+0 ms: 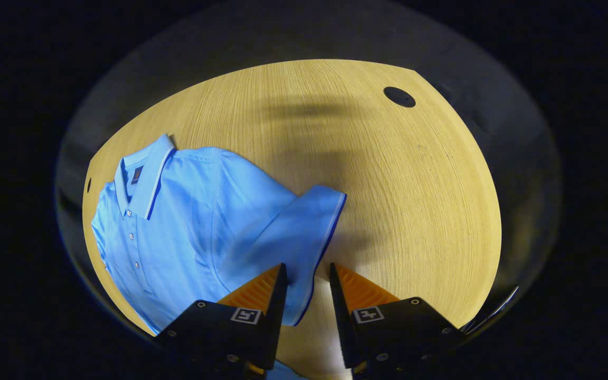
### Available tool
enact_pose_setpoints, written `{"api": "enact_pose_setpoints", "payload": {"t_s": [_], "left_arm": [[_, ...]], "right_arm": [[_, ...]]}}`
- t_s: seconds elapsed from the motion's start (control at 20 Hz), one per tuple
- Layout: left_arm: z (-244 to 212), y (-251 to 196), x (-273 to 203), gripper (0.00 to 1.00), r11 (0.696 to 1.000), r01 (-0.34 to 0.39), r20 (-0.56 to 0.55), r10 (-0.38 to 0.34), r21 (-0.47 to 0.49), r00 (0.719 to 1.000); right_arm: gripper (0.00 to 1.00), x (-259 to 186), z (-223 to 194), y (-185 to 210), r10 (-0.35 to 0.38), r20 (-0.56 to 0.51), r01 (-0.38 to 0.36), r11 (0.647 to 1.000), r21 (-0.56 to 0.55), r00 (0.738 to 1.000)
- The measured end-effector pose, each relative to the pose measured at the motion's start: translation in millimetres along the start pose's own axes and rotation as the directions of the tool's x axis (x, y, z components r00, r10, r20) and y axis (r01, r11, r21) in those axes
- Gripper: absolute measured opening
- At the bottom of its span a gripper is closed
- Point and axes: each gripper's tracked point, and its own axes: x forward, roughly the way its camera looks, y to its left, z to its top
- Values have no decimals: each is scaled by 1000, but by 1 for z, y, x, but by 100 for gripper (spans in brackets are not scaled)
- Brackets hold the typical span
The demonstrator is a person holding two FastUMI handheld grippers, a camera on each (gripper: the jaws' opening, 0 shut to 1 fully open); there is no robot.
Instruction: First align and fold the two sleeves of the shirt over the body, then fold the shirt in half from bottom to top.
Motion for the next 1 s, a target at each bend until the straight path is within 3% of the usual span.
{"api": "enact_pose_setpoints", "payload": {"t_s": [0.2,0.3,0.45,1.0], "left_arm": [[-1,1,-5,100,1000,-7,5,7,-5,1000],[0,7,-9,98,1000,-16,9,16,-9,1000],[-2,13,-15,100,999,-35,3,35,-17,999],[-10,38,-40,100,995,-104,2,104,1,995]], "right_arm": [[14,1,2,-4,9,2,-9,999,48,1000],[5,0,4,-4,35,10,-36,997,66,999],[4,-8,3,8,120,-8,-118,988,102,993],[4,-60,34,75,321,114,-327,945,33,940]]}}
